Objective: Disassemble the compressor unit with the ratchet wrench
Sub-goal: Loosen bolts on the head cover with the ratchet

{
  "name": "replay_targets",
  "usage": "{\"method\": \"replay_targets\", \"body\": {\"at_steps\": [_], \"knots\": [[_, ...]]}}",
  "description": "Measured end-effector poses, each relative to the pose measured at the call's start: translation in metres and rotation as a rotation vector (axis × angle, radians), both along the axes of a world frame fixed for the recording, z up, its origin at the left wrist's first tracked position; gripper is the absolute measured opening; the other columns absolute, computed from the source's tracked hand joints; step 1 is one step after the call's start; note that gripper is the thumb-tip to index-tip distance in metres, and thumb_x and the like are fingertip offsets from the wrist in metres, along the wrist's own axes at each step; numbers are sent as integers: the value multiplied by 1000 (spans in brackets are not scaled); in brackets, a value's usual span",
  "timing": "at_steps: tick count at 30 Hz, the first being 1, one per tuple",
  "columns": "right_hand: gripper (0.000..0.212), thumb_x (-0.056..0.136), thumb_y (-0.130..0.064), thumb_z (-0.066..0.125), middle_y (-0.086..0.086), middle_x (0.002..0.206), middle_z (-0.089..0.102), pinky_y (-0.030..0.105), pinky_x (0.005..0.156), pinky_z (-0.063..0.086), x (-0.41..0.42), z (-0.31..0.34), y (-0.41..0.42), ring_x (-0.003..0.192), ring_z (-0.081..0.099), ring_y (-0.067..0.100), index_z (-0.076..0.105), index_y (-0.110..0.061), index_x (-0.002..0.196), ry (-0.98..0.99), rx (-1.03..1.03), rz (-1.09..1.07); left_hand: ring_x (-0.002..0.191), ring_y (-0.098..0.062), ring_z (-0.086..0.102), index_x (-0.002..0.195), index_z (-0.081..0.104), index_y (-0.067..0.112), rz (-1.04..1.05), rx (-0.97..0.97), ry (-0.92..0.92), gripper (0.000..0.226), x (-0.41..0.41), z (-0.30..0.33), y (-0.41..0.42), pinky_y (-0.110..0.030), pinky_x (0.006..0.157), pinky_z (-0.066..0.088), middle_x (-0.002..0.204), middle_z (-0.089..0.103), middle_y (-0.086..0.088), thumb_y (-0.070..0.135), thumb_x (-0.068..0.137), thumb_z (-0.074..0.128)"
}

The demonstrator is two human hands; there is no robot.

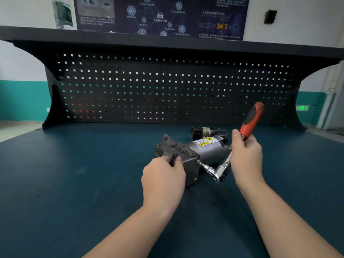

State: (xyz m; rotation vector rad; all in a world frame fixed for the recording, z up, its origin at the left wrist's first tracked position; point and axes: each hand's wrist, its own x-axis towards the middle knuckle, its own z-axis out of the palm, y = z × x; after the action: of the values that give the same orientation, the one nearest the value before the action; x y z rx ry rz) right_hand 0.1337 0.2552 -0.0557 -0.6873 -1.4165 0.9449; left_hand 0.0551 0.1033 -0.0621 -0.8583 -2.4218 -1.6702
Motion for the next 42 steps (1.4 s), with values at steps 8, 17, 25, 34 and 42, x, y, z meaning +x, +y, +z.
{"method": "replay_targets", "body": {"at_steps": [8, 17, 25, 34, 42], "knots": [[27, 95, -30, 55, -11, 56, 49, 10, 48, 35, -4, -4, -7, 49, 45, -1, 51, -22, 69, 99, 103, -32, 64, -17, 67, 71, 64, 19, -190, 317, -149, 28, 20, 4, 1, -34, 62, 57, 66, 69, 2, 38, 90, 54], [30, 89, -45, 54, -10, 58, 47, 12, 54, 35, -3, 1, -16, 54, 43, 1, 50, -22, 70, 138, 324, 67, 63, -24, 71, 82, 66, -1, -664, 106, -1138, 33, 12, 6, 24, -31, 57, 59, 76, 72, -18, 31, 77, 72], [40, 87, -34, 61, -14, 42, 38, 20, 49, 32, 0, 6, -9, 44, 34, 4, 42, -27, 52, 94, 125, 12, 63, -21, 68, 79, 69, 5, -565, 274, -1124, 9, 17, -8, 39, -30, 64, 57, 72, 72, -11, 14, 82, 69], [23, 75, -35, 62, -1, 56, 47, 27, 45, 37, 6, -7, 25, 43, 42, 16, 57, -13, 78, 48, -509, 5, 67, -24, 68, 90, 65, 1, -616, 358, -1191, 9, 18, -9, 40, -32, 57, 59, 78, 72, -15, 8, 86, 63], [41, 83, -36, 69, -16, 46, 45, 11, 47, 33, 5, 32, -3, 45, 40, 0, 41, -21, 57, -82, 365, 81, 64, -27, 68, 82, 66, -1, -651, 411, -1205, 14, 21, -9, 41, -34, 59, 60, 75, 70, -17, 10, 89, 60]]}}
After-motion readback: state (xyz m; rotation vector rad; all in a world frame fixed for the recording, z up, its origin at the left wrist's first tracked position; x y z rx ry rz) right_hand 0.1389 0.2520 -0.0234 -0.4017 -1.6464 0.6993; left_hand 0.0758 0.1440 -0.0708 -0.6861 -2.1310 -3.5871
